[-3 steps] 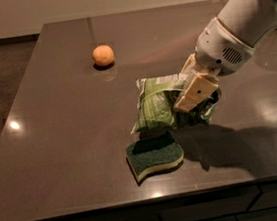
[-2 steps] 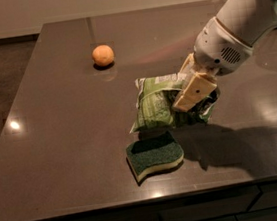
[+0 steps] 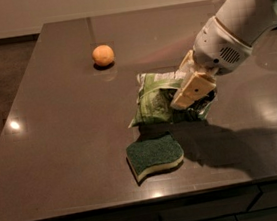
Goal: Move green jalapeno chip bag near sponge
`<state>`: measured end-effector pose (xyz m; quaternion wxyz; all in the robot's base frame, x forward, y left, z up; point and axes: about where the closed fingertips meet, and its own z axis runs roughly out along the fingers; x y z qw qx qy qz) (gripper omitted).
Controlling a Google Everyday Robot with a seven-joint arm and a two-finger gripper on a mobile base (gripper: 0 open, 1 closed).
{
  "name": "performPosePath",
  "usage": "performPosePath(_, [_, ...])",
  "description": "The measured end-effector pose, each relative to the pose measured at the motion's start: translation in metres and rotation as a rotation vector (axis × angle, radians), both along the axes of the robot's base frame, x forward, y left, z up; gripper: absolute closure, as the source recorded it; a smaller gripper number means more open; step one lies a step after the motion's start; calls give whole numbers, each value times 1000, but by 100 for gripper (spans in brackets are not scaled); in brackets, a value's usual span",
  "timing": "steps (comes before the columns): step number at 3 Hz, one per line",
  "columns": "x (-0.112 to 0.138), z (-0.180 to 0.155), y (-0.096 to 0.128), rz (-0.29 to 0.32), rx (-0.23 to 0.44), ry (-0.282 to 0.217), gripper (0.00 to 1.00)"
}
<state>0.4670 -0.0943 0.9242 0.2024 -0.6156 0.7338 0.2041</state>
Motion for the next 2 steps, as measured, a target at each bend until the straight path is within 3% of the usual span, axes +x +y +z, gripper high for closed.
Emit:
performPosePath(1, [0,1,2,1,0,-4,0])
performPosePath(2, [0,1,2,1,0,-4,0])
